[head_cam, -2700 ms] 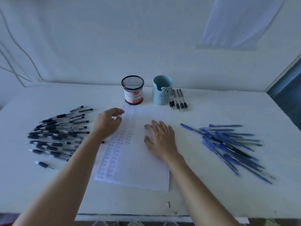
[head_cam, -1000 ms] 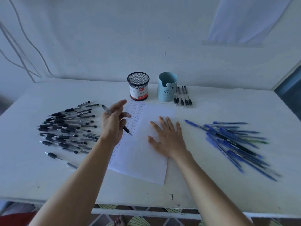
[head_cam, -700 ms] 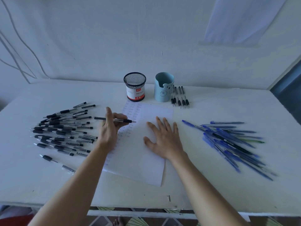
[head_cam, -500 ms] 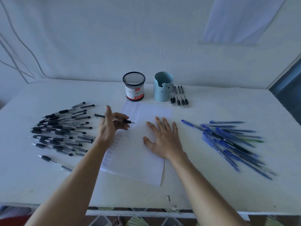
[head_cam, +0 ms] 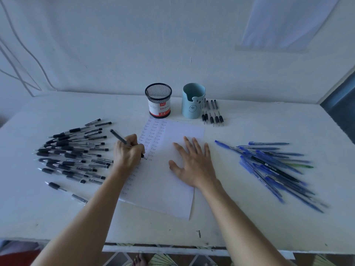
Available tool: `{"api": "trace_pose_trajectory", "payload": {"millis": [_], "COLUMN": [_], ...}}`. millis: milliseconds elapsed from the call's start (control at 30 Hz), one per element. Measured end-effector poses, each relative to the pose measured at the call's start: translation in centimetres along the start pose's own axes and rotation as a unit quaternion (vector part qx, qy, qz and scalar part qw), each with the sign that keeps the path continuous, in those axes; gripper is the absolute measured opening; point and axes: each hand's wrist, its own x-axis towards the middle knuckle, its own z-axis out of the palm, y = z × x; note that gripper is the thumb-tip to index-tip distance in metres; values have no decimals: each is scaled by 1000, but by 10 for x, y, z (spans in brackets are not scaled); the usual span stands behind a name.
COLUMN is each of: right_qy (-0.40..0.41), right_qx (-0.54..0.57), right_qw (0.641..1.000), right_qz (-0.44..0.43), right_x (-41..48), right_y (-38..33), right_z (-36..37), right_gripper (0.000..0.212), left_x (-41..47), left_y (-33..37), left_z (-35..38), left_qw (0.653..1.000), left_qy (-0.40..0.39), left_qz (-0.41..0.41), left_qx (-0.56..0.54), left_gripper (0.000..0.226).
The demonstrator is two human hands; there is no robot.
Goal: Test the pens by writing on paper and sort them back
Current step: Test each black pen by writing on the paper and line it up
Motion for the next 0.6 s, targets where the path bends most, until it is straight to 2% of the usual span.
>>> {"api": "trace_pose_trajectory", "payload": {"millis": [100, 233, 600], "right_qy": [4, 11, 12], "right_qx": [-1, 3, 3], "right_qw": [1000, 1000, 1000], "right_qz": [1, 1, 3], "right_x": [1, 0, 0], "right_y": [0, 0, -1], "right_z": [2, 2, 1], "right_gripper": [73, 86, 81], "left_x": [0, 2, 3], "left_y": [1, -1, -5], "left_z": [0, 1, 4], "left_qw": [999, 998, 998], "left_qy": [-13, -26, -33], "left_qz": [32, 41, 30], "left_qx": [42, 40, 45], "left_gripper": [25, 25, 27]}}
